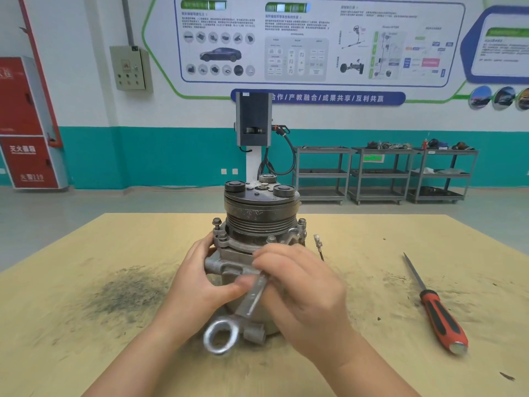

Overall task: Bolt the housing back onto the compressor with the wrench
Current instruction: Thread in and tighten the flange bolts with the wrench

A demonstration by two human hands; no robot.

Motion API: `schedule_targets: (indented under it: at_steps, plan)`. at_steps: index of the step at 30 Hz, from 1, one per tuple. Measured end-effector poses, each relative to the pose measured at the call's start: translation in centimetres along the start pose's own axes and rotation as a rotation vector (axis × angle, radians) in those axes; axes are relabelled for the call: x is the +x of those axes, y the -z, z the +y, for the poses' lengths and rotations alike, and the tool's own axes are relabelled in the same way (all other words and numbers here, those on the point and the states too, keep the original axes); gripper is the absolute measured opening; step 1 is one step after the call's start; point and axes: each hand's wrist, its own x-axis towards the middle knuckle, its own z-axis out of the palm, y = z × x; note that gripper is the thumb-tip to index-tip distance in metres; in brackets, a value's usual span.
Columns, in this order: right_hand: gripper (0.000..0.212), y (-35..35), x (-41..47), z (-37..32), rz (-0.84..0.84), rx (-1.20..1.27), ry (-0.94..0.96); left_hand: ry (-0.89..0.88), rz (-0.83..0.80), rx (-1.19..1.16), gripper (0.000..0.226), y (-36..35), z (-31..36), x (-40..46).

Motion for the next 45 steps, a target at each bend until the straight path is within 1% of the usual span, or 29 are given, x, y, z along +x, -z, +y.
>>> schedule_targets:
  at_steps: [2, 3, 4, 6, 8, 10, 12, 16, 19, 28, 30, 31, 32, 36, 38, 40, 41, 43, 45]
  plan:
    - [0.017, 0.0, 0.2, -0.1, -0.014, 0.016, 0.003, -0.005, -0.004, 0.007, 0.079, 0.0, -0.1, 0.1]
    - [0.013, 0.1, 0.4, -0.2, 0.022, 0.079, -0.027, -0.014, -0.001, 0.015, 0.078, 0.0, 0.0, 0.0]
    - [0.014, 0.4, 0.6, -0.2, 0.095, 0.176, -0.078, -0.019, -0.002, 0.019, 0.077, 0.1, 0.0, 0.0]
    - [0.019, 1.4, 1.4, -0.1, 0.315, 0.379, -0.228, -0.010, -0.013, 0.024, 0.078, 0.1, 0.1, -0.2]
    - [0.023, 2.2, 2.2, 0.1, 0.513, 0.536, -0.428, 0.006, -0.018, 0.024, 0.080, 0.2, 0.1, -0.2]
    - [0.029, 2.7, 2.4, 0.6, 0.636, 0.644, -0.631, 0.016, -0.022, 0.020, 0.081, 0.2, 0.2, -0.2]
    - [0.029, 2.9, 2.3, 1.3, 0.701, 0.697, -0.756, 0.023, -0.026, 0.019, 0.079, 0.2, 0.3, -0.2]
    - [0.035, 3.0, 2.2, 1.8, 0.765, 0.808, -0.858, 0.024, -0.023, 0.027, 0.078, 0.2, 0.5, -0.3]
    - [0.034, 3.1, 2.3, 1.9, 0.757, 0.869, -0.893, 0.022, -0.026, 0.037, 0.077, 0.2, 0.8, -0.3]
    - [0.034, 3.2, 2.3, 2.1, 0.701, 0.842, -0.913, 0.030, -0.035, 0.030, 0.084, 0.3, 0.6, -0.3]
    - [0.033, 3.1, 2.1, 2.1, 0.696, 0.795, -0.893, 0.025, -0.037, 0.025, 0.085, 0.3, 0.7, -0.3]
    - [0.032, 3.0, 2.0, 2.0, 0.681, 0.743, -0.852, 0.024, -0.037, 0.023, 0.084, 0.2, 0.7, -0.3]
    - [0.030, 2.8, 1.8, 1.8, 0.660, 0.677, -0.787, 0.023, -0.038, 0.021, 0.083, 0.2, 0.7, -0.3]
    - [0.024, 1.4, 0.9, 0.7, 0.536, 0.401, -0.420, 0.009, -0.037, 0.025, 0.081, 0.2, 0.4, -0.2]
    - [0.022, 1.0, 0.6, 0.4, 0.416, 0.261, -0.265, 0.003, -0.038, 0.024, 0.078, 0.2, 0.2, -0.1]
    - [0.027, 0.7, 0.2, 0.3, 0.253, 0.109, -0.156, -0.010, -0.038, 0.026, 0.077, 0.2, 0.1, 0.0]
    - [0.030, 0.5, 0.0, 0.2, 0.183, 0.043, -0.117, -0.022, -0.030, 0.028, 0.076, 0.1, 0.0, 0.1]
    - [0.030, -0.1, -0.2, 0.0, 0.064, -0.026, -0.077, -0.041, -0.019, 0.024, 0.074, 0.0, 0.0, 0.2]
    - [0.030, -0.3, -0.1, -0.1, -0.010, -0.058, -0.051, -0.040, -0.028, 0.011, 0.076, 0.0, 0.0, 0.2]
